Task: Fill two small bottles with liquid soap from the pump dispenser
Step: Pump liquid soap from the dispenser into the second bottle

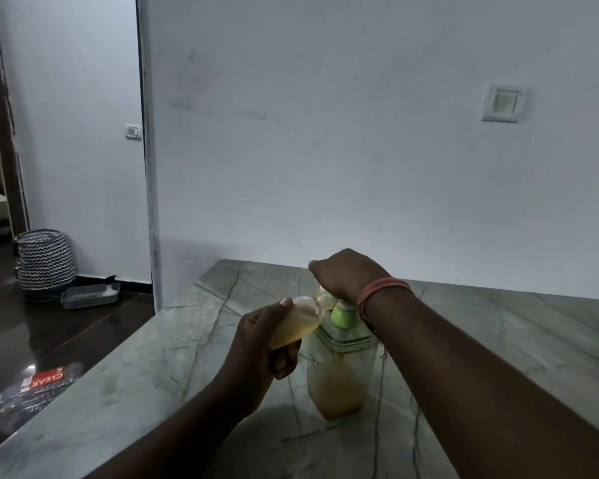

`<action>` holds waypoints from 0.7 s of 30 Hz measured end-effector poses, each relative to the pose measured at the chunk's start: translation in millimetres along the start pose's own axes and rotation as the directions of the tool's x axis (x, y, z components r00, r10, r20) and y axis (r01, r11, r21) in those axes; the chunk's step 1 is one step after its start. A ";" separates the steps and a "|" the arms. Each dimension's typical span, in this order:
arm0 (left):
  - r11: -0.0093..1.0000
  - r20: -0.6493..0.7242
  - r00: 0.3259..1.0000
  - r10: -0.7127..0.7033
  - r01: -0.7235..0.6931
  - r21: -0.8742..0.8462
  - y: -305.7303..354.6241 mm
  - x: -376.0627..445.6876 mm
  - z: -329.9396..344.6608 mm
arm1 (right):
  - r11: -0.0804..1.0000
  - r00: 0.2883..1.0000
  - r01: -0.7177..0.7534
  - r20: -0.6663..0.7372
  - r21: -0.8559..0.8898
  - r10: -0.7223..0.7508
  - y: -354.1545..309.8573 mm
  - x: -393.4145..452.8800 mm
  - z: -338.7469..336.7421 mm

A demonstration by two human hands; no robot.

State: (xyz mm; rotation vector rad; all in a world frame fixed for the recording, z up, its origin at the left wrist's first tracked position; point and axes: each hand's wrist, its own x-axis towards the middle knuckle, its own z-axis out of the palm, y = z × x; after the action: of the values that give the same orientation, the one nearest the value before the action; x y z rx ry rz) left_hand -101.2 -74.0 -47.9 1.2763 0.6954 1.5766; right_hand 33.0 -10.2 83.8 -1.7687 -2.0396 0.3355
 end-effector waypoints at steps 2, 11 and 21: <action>1.000 0.000 1.000 0.004 -0.004 -0.006 0.6 0.0 0.1 | 1.000 0.999 -0.004 0.040 -0.007 0.004 1.6 -0.5 -0.4; 0.999 -0.001 1.000 -0.012 0.012 -0.032 4.5 -5.9 3.9 | 0.993 0.993 0.037 0.114 -0.116 -0.024 -4.3 -3.3 -5.2; 1.000 0.021 1.000 -0.008 0.009 -0.021 0.8 -0.9 1.2 | 0.997 0.999 0.007 0.054 -0.080 -0.003 1.0 -0.2 -1.8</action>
State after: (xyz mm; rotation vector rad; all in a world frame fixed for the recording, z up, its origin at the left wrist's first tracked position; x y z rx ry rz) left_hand -100.3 -75.3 -47.2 1.2712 0.6689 1.5576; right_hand 34.7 -10.4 84.9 -1.8203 -2.1223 0.3074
